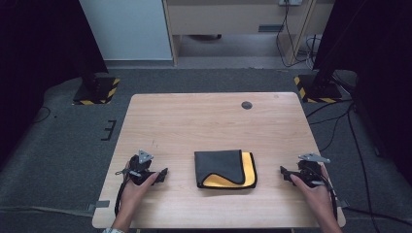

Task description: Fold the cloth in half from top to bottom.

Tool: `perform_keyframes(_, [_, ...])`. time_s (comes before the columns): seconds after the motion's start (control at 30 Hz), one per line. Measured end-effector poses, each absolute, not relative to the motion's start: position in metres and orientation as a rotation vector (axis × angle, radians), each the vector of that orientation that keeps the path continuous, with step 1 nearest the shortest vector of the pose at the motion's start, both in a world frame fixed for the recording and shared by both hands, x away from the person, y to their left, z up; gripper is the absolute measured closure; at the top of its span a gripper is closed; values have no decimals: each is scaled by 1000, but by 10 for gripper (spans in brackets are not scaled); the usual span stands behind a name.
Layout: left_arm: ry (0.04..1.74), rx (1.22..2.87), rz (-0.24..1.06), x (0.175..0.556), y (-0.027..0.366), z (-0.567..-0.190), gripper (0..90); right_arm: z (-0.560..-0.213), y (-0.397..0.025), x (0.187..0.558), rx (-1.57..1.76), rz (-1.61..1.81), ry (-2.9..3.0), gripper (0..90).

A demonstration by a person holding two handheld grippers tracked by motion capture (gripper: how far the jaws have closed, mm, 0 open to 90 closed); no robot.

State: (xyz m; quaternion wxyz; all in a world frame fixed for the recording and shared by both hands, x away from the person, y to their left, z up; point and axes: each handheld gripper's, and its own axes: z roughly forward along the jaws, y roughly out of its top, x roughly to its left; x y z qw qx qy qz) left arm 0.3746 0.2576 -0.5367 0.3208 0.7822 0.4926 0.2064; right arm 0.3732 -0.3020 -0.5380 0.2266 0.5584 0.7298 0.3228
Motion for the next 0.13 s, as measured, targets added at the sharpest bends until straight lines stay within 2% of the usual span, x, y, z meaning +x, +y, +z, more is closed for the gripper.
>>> perform_keyframes(0.13, [1293,2055,537,375,258,-537,29,-538,-298,374,1524,856,2020,75])
